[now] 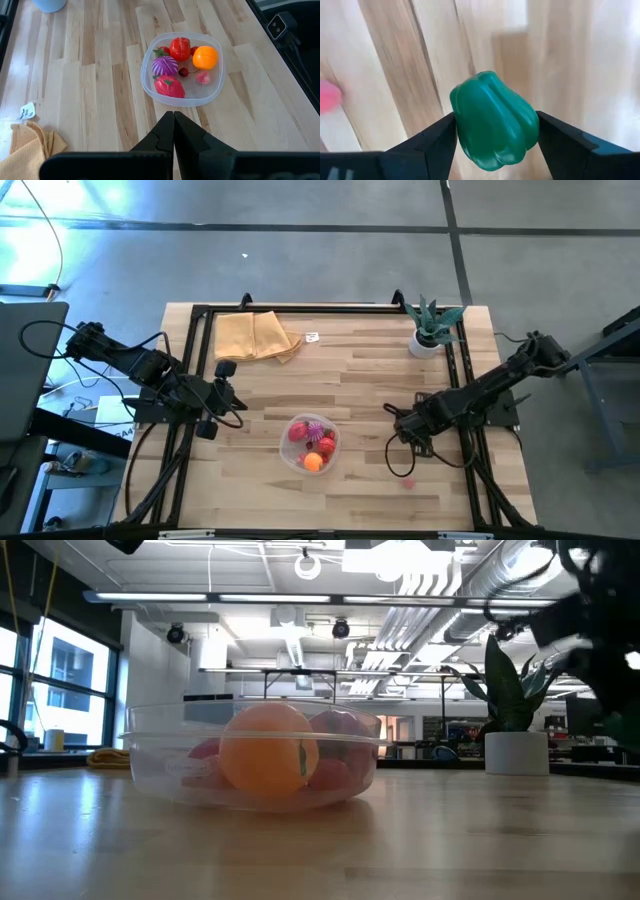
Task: Pick and placing Produce into tupperware
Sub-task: Put the bell pepper into the bin
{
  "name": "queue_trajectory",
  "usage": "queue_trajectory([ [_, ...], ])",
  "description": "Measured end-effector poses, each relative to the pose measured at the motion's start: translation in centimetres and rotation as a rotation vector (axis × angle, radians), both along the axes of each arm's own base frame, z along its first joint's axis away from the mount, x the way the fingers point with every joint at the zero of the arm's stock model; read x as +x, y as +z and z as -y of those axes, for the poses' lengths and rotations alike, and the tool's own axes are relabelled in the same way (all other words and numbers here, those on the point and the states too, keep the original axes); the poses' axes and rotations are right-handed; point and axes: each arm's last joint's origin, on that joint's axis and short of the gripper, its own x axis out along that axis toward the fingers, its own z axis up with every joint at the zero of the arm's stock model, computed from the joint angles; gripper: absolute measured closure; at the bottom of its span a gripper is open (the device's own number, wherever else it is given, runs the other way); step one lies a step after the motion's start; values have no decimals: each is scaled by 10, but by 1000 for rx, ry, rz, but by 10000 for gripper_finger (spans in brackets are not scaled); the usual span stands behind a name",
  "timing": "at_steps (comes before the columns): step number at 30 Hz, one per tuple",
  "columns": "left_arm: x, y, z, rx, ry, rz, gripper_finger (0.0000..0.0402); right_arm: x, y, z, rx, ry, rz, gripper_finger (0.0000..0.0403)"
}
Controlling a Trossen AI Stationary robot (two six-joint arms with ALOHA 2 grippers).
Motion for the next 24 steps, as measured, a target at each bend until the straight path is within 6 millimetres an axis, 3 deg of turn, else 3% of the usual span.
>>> queue_trajectory([
  [11, 0, 0, 0, 0, 0, 0, 401, 49, 63, 1, -152, 146, 296, 158],
  [16, 0, 0, 0, 0, 0, 0, 401, 83, 74, 1, -211, 252, 327, 158],
  [24, 0, 0, 0, 0, 0, 0, 401, 151, 67, -3, -223, 400, 361, 158],
])
